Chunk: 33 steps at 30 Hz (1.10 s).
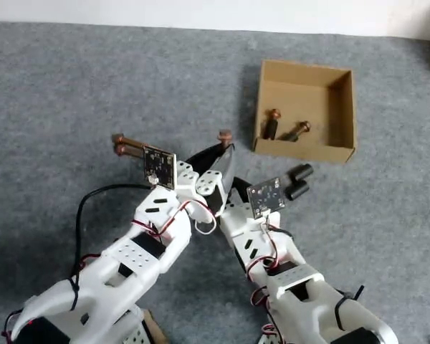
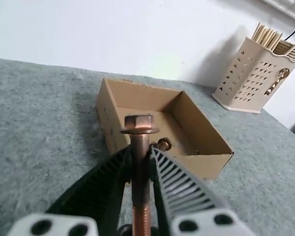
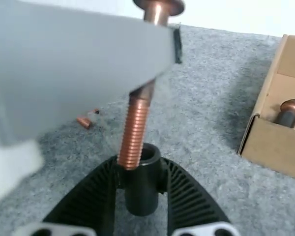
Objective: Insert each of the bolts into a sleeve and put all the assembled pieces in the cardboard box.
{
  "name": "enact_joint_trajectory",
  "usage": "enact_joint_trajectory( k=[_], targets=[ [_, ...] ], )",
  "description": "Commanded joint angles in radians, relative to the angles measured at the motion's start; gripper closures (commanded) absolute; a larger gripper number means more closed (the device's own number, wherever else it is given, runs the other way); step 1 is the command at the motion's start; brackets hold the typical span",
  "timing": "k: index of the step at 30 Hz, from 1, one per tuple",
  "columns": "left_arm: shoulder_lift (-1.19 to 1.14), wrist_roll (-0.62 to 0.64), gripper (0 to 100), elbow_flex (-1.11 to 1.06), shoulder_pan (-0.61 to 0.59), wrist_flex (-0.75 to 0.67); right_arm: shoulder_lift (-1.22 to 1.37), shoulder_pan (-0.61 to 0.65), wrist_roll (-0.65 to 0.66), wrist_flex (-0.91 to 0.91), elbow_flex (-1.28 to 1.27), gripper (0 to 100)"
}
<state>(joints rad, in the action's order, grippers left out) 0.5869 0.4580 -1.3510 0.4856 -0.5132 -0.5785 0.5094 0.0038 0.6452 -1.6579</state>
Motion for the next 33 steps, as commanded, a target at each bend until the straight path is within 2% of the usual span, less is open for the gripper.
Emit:
enact_joint_trajectory(
  k=[1, 11, 16, 21, 29, 33],
  targets=[
    [0.001, -0.006, 100, 0.085, -0.036, -0.023, -0.028, 0.008, 0.011, -0.002, -0.14, 99.5],
    [-0.002, -0.005, 100, 0.108, -0.054, -0.02, -0.031, 0.01, 0.011, -0.002, -0.14, 99.5],
    [-0.13, 0.0, 100, 0.154, -0.053, -0.025, -0.031, 0.015, 0.011, 0.001, -0.14, 99.5],
    [-0.266, -0.003, 100, 0.17, -0.051, -0.141, -0.031, 0.035, 0.011, 0.001, -0.14, 99.5],
    [-0.265, -0.002, 100, 0.16, -0.039, -0.144, -0.031, 0.031, 0.011, 0.002, -0.14, 99.5],
    [-0.18, -0.002, 100, 0.133, -0.027, -0.143, -0.031, 0.03, 0.011, 0.002, -0.14, 99.5]
  ],
)
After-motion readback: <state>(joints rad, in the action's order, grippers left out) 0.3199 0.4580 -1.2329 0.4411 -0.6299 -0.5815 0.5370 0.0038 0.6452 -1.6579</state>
